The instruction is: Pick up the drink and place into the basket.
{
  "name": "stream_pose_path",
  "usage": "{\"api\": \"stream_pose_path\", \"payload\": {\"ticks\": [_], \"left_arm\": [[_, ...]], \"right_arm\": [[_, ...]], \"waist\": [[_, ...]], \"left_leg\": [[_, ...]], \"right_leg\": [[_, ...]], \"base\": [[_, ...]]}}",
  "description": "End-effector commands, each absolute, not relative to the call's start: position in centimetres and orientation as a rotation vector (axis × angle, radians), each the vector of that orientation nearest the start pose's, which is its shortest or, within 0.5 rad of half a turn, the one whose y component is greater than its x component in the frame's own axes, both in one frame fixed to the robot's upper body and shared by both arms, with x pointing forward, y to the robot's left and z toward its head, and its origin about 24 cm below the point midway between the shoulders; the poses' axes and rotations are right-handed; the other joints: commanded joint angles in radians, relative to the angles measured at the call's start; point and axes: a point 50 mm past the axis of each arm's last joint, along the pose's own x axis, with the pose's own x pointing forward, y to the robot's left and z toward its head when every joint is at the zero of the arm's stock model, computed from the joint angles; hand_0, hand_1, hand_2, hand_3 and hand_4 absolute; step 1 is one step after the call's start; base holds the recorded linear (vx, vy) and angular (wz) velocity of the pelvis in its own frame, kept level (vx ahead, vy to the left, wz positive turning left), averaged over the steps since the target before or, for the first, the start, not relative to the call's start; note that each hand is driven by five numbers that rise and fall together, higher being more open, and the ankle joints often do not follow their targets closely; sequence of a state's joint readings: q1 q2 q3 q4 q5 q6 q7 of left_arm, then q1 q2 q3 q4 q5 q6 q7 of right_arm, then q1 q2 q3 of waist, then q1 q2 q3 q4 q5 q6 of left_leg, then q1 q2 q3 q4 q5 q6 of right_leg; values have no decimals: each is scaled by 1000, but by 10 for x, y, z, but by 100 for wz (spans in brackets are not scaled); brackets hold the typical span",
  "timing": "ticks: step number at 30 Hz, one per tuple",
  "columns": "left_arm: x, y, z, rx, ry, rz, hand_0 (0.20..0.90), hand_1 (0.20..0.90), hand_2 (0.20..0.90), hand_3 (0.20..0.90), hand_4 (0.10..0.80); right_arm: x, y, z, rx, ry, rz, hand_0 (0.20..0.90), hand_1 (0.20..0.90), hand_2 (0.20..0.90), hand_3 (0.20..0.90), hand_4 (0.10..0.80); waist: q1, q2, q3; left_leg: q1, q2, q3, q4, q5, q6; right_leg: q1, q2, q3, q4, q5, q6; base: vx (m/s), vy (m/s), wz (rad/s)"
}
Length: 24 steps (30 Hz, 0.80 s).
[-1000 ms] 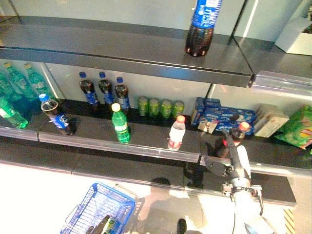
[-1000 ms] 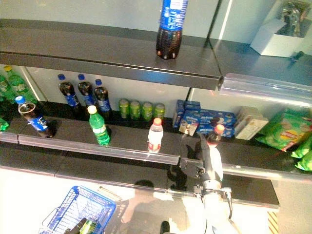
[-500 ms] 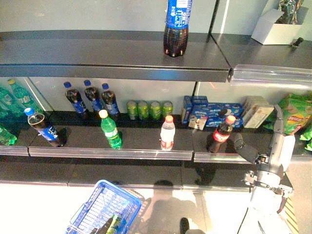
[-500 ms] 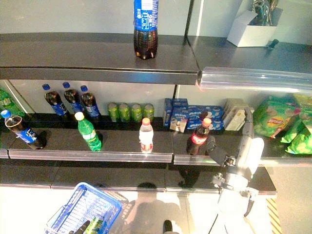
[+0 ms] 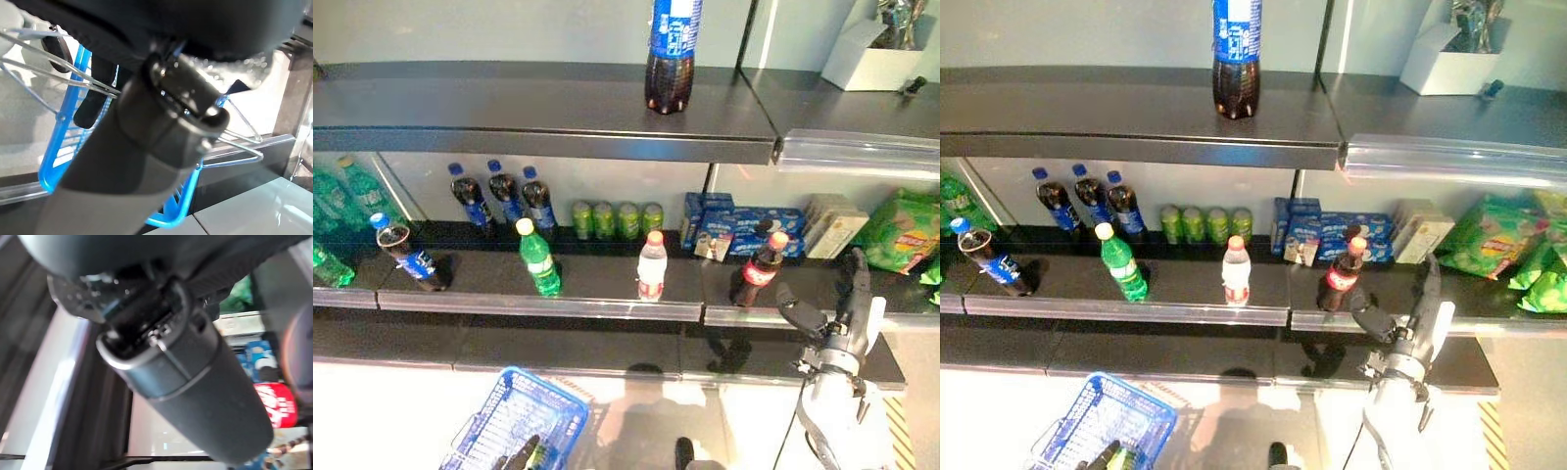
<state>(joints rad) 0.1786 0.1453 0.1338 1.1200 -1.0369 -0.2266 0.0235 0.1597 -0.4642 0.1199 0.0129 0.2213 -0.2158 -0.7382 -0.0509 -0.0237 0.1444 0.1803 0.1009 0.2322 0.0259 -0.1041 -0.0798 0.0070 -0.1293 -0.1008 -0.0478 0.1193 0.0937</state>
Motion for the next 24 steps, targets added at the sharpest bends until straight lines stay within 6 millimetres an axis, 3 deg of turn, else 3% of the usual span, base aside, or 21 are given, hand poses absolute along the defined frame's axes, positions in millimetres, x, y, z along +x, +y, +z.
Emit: {"api": "stream_pose_path", "payload": {"ticks": [1, 7, 16, 24], "left_arm": [[62, 245, -153, -683, 750, 888, 300, 300, 300, 200, 100], [84, 238, -148, -695, 712, 819, 300, 300, 300, 200, 100], [143, 233, -125, -770, 534, 749, 300, 300, 300, 200, 100], [163, 234, -116, -788, 498, 724, 300, 300, 300, 200, 100]], "right_arm": [[234, -249, 104, -126, -412, -654, 900, 900, 900, 900, 800], [242, -258, 119, -99, -477, -712, 900, 900, 900, 900, 800], [268, -252, 159, -25, -631, -741, 900, 900, 900, 900, 800], [283, -245, 179, -39, -682, -710, 900, 900, 900, 900, 800]], "waist": [[14, -6, 30], [29, 5, 76], [37, 23, 213], [46, 32, 264]], "left_leg": [[-149, 10, -11, 270, -82, 31], [-220, 6, -47, 308, -71, 33], [-411, -1, -113, 435, -62, 35], [-483, -3, -135, 448, -20, 32]], "right_leg": [[-28, -51, -50, 219, -163, 14], [-85, -46, -47, 255, -167, 6], [-236, -40, -40, 352, -166, -19], [-285, -28, -44, 361, -162, -30]], "base": [[14, -41, 5], [-36, -56, 6], [-152, -45, 6], [-67, -31, 1]]}}
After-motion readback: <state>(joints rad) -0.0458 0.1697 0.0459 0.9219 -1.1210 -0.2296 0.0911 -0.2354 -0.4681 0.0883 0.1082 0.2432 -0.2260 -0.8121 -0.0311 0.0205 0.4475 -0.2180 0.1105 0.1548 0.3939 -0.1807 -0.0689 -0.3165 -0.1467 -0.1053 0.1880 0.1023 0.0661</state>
